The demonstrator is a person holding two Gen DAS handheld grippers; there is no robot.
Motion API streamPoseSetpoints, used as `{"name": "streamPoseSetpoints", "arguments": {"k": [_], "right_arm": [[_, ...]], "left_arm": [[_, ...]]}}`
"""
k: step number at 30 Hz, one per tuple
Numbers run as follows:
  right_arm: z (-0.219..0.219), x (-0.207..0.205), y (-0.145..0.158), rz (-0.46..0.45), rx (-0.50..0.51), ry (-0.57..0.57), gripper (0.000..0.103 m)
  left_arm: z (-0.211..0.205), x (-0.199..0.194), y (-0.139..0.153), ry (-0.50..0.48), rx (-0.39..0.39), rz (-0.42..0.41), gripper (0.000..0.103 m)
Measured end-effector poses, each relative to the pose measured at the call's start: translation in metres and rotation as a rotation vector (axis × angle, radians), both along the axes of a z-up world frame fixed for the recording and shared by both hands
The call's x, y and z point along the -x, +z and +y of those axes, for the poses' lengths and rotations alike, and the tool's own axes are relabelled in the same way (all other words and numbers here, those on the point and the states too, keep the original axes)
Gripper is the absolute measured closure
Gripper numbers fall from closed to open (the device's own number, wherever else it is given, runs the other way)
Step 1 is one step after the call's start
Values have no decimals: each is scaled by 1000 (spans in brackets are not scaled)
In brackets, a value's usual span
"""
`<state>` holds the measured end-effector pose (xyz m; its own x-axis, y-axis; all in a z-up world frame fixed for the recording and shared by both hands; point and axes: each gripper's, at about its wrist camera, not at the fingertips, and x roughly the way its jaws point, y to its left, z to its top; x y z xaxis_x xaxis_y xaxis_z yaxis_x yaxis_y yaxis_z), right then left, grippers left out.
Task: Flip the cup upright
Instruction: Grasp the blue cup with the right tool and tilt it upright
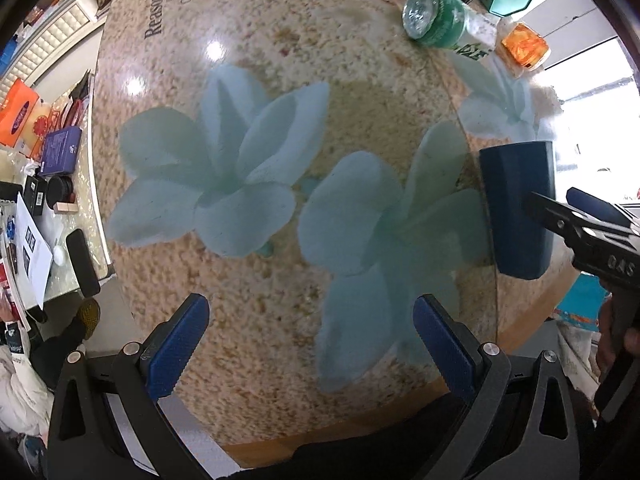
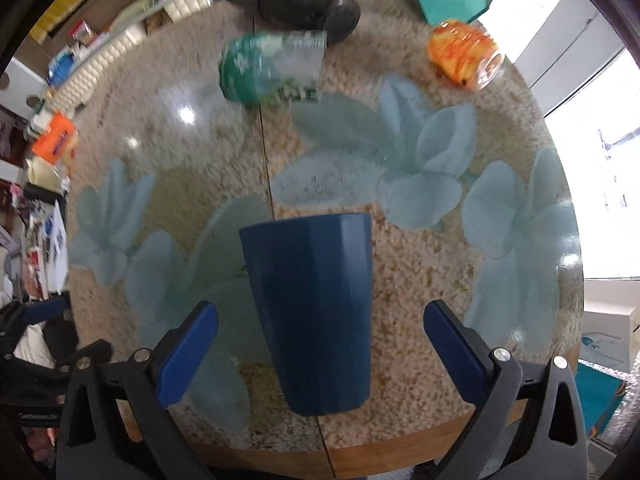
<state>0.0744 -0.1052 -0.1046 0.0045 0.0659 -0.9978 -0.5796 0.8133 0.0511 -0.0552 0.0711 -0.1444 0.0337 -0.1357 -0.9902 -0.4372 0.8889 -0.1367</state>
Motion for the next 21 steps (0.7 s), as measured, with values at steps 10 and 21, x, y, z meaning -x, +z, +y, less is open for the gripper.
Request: {"name": "streamPoseSetpoints", "arguments": {"k": [10, 21], "right_arm": [[13, -13, -32, 46, 69, 28, 0], [24, -11, -59, 110, 105, 46, 35]], "left_arm": [[11, 14, -14, 22, 7, 18, 0], [25, 27, -22, 65, 9, 21, 0]]}}
